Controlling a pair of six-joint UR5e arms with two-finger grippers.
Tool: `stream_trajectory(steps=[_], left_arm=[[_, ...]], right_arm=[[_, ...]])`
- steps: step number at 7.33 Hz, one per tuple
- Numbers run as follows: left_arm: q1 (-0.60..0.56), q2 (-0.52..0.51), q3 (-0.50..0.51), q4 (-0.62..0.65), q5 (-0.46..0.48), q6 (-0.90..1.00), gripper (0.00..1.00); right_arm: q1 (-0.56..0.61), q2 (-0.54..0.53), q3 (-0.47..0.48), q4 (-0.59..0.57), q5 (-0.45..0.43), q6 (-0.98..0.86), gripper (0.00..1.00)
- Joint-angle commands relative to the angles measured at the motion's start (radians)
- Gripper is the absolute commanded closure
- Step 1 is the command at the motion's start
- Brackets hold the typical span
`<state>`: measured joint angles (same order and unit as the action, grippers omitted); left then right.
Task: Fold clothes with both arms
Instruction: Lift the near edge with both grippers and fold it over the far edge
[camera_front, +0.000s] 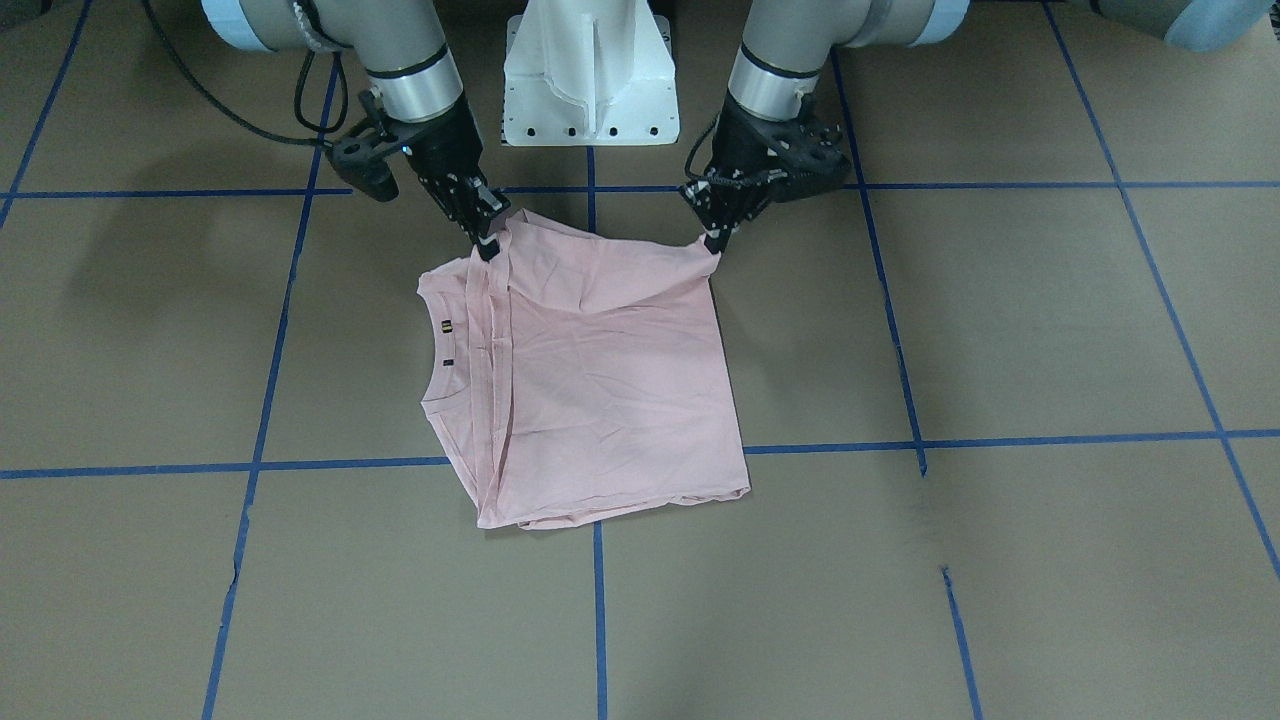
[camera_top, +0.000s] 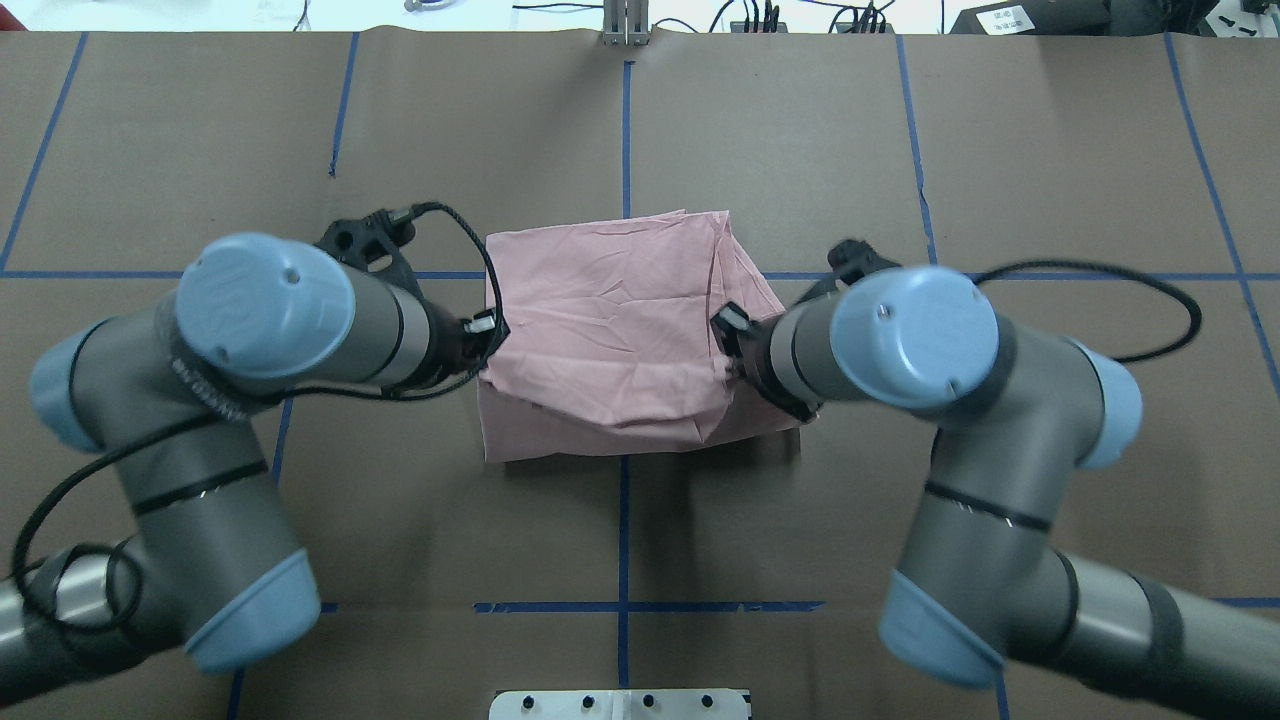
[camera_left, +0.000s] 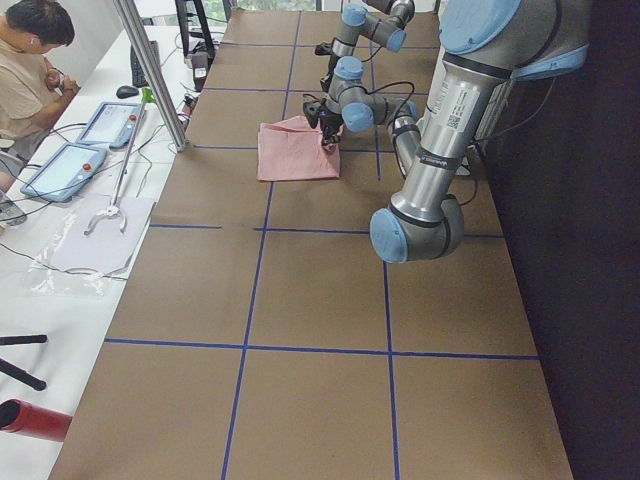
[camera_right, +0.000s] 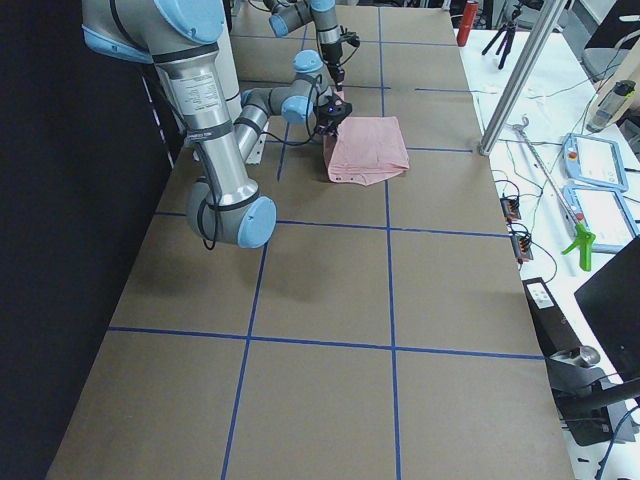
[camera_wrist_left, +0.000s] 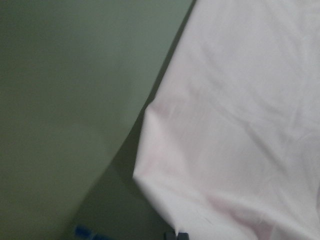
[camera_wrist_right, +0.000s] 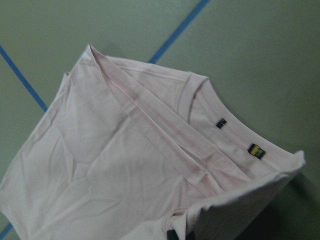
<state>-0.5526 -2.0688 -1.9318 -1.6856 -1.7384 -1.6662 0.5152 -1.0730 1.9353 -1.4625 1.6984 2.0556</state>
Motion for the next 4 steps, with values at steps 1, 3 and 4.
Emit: stream_trajectory(steps=[1,3,4], left_arm=[[-0.061,-0.072,0.210,-0.139,0.031,0.064,1.00],[-0.093,-0.115,0.276,-0.144,0.071,0.124,1.00],[-0.098,-0.120,0.283,-0.147,0.123,0.152,1.00]], right_arm=[[0.104,0.143,-0.210,0.005,0.064,-0.025,1.00],[0.152,0.195,-0.362,0.113,0.119,-0.031,1.00],[0.179,0.214,-0.412,0.148,0.162,-0.032,1.00]])
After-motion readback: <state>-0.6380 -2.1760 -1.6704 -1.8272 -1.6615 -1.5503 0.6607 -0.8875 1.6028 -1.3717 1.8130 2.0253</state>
